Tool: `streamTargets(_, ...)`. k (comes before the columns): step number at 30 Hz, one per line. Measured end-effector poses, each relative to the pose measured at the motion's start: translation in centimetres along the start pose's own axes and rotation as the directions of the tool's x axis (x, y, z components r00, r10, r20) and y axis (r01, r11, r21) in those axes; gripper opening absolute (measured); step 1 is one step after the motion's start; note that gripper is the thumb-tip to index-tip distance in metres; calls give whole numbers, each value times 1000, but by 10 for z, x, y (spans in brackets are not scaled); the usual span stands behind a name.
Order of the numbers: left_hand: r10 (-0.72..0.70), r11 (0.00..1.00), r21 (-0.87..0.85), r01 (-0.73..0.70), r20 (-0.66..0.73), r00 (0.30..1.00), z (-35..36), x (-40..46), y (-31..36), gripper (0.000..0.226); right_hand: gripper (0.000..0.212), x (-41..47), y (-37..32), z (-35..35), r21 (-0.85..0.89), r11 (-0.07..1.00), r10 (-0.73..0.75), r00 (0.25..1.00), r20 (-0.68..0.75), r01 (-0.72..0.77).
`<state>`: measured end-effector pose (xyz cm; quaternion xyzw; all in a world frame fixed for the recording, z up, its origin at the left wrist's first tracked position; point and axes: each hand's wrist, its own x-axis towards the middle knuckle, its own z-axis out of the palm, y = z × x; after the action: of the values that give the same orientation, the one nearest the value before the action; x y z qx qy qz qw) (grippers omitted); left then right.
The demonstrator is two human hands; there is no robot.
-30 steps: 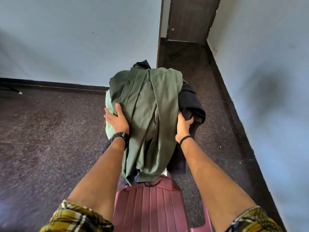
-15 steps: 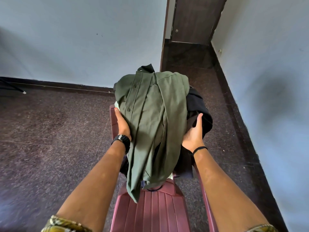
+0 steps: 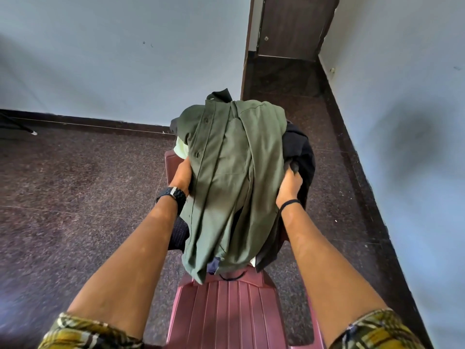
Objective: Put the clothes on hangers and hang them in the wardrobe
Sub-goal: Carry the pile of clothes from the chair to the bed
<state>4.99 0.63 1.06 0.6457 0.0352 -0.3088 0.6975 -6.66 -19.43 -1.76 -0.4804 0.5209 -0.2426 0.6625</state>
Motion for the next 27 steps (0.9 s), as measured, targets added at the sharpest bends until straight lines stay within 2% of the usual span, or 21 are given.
streamTargets(2, 31, 999, 19, -31, -25, 999, -2, 1, 0, 31, 42, -13, 5, 5, 201, 979, 12, 992, 122, -36)
streamTargets(4, 0, 1000, 8, 0, 9, 1000, -5, 2, -1, 27, 50, -14, 5, 5, 270, 960, 22, 980, 198, -76)
streamTargets(7, -83, 992, -83, 92, 98, 992, -4, -5, 0, 40, 62, -5, 0, -5, 314, 940, 50, 963, 266, -136)
streamTargets(10, -130, 968, -197, 155, 133, 983, -2, -3, -3, 58, 69, 1, -3, -14, 273, 939, 97, 925, 366, -207)
streamTargets(14, -116, 957, -254, 142, 115, 987, -3, -7, 2, 72, 67, 4, -10, -15, 138, 961, 158, 889, 430, -238)
streamTargets(18, -30, 934, -352, 60, 89, 996, -12, -5, 12, 89, 63, 11, -22, -14, 3, 959, 251, 859, 446, -282)
streamTargets(22, 33, 967, -256, -9, 88, 996, 7, -21, 20, 39, 57, 11, -40, -13, -206, 936, 348, 833, 430, -285)
streamTargets(25, -32, 993, -109, 54, 198, 980, 4, -7, 13, 26, 42, 10, -50, -11, -322, 920, 347, 845, 406, -223)
streamTargets(27, -49, 996, -64, 59, 147, 988, 1, 4, 10, 25, 35, 10, -49, -8, -389, 915, 266, 887, 378, -108)
